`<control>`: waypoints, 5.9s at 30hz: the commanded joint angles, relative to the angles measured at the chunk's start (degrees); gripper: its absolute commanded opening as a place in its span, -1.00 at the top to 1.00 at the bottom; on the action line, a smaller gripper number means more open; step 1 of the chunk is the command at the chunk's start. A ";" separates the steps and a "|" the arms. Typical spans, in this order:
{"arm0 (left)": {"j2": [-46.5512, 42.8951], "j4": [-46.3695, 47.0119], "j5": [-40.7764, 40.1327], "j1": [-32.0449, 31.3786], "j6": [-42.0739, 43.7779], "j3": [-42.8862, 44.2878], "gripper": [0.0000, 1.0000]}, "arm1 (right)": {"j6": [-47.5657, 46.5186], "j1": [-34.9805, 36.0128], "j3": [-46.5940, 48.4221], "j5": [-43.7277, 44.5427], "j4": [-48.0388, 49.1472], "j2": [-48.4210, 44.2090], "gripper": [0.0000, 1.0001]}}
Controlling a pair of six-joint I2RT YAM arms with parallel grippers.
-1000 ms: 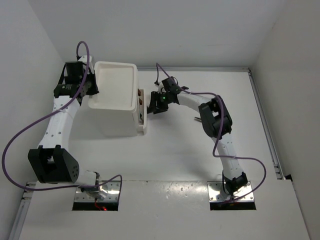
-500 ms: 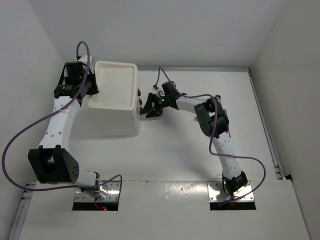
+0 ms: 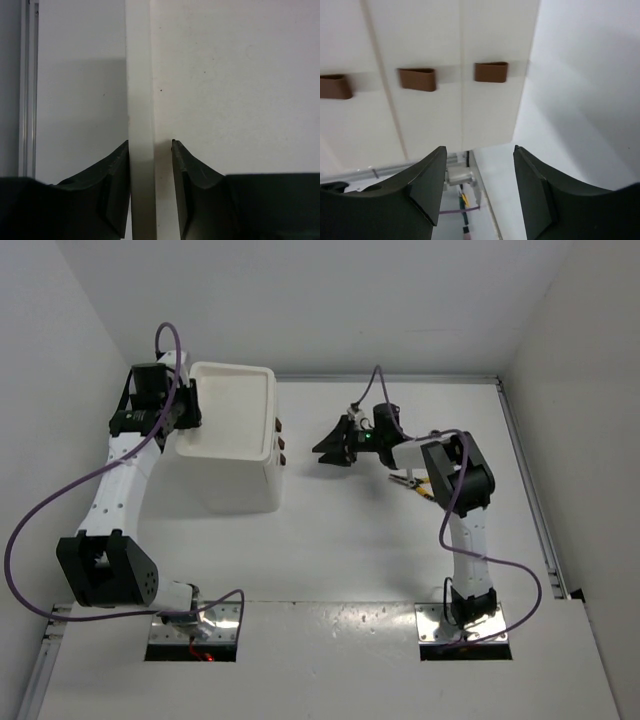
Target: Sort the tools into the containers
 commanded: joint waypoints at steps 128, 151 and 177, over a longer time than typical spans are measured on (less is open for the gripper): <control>-4.66 3.86 -5.45 1.87 -9.81 -4.23 -0.91 | 36.74 -8.83 -5.71 -9.24 54.04 4.81 0.01; -14.05 -0.97 6.95 1.34 -4.36 10.37 -0.98 | -81.10 -27.28 12.74 27.73 -75.41 -27.88 0.01; -12.31 -1.50 11.60 1.34 -4.36 6.23 -0.98 | -116.11 -24.04 8.85 38.75 -73.92 -17.09 0.27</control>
